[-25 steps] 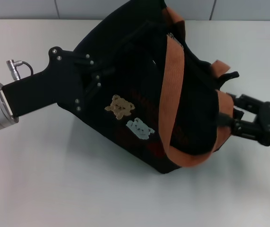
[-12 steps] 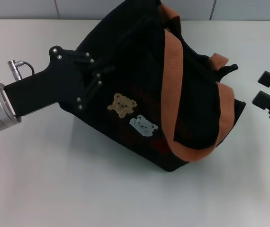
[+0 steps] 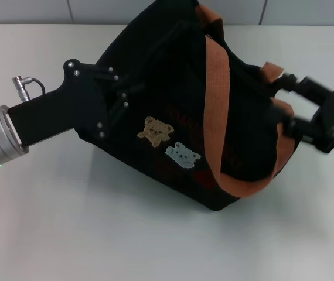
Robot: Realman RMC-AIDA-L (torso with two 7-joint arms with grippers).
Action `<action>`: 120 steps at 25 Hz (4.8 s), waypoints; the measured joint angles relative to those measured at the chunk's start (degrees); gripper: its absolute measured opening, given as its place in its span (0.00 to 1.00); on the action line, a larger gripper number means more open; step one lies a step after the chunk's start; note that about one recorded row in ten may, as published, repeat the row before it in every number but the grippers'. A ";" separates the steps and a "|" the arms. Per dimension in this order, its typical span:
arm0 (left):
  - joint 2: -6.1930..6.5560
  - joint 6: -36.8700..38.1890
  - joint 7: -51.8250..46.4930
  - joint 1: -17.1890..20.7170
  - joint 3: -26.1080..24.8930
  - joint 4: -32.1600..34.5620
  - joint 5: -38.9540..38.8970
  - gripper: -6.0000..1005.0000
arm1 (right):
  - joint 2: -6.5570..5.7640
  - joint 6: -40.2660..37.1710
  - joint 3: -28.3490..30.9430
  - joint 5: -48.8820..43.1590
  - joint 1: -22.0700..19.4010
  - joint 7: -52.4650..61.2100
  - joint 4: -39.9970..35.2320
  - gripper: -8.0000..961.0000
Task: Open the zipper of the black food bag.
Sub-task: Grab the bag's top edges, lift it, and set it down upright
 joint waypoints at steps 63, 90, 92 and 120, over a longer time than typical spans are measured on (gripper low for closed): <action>0.00 0.40 6.64 -0.08 0.91 -2.35 -2.12 0.08 | 0.17 7.06 0.56 -1.13 0.19 -8.36 0.12 0.87; 0.00 -0.11 6.66 -0.11 0.91 -3.76 -2.10 0.08 | 1.07 17.29 -5.44 -0.60 10.99 -18.56 5.59 0.33; 0.00 -0.16 6.66 -0.11 0.91 -3.76 -2.11 0.08 | 1.07 17.38 -5.45 -0.55 11.01 -18.56 5.57 0.30; 0.00 -0.24 6.73 -0.01 0.91 -3.83 -1.68 0.08 | 0.89 19.01 -8.35 -0.85 14.82 -16.33 5.36 0.15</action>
